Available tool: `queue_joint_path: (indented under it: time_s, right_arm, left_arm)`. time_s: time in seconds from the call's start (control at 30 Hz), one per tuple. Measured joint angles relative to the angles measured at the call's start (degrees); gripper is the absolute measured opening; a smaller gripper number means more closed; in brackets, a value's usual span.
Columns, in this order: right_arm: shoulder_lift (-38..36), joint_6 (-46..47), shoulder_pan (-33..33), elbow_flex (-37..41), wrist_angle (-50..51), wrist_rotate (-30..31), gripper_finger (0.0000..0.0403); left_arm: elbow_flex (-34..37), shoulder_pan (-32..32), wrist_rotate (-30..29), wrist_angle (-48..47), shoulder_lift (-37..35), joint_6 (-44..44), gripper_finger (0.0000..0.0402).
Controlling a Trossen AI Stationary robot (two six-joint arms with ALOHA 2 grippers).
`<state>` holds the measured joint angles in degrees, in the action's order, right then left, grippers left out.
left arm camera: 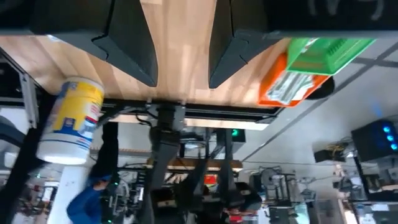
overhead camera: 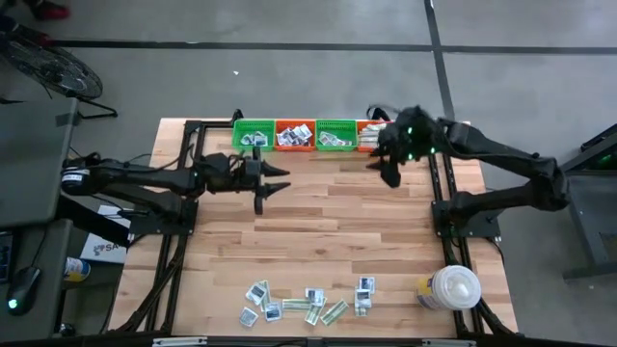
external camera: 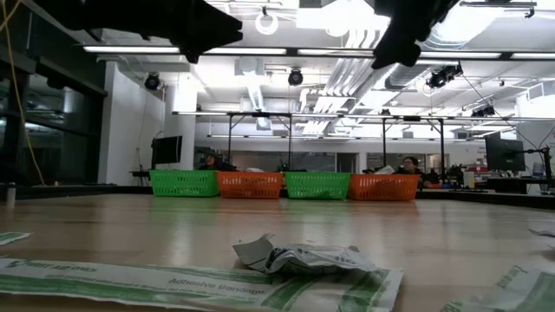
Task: Pick & Place First Aid Supplies
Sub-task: Put the blue alcohol pad in the left green bin
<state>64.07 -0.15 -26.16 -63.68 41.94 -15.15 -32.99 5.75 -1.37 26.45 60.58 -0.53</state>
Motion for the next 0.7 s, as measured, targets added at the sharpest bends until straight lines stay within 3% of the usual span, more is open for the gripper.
queue_joint_path:
  time_s: [0.2,0.37,0.7]
  right_arm:
    - [0.0,5.8,12.6,0.0,4.2,7.6,0.0170]
    - [0.0,14.5,23.5,0.1,5.7,8.9,0.0171]
    - [3.2,33.4,46.5,8.4,-2.9,13.0,0.0171]
  left_arm:
    - [0.0,-4.5,-1.0,-0.1,-0.2,1.8,0.0140]
    - [-0.1,-8.6,-1.2,0.0,-1.8,2.1,0.0140]
    - [-0.1,-19.4,-2.3,-3.8,-6.8,4.4,0.0140]
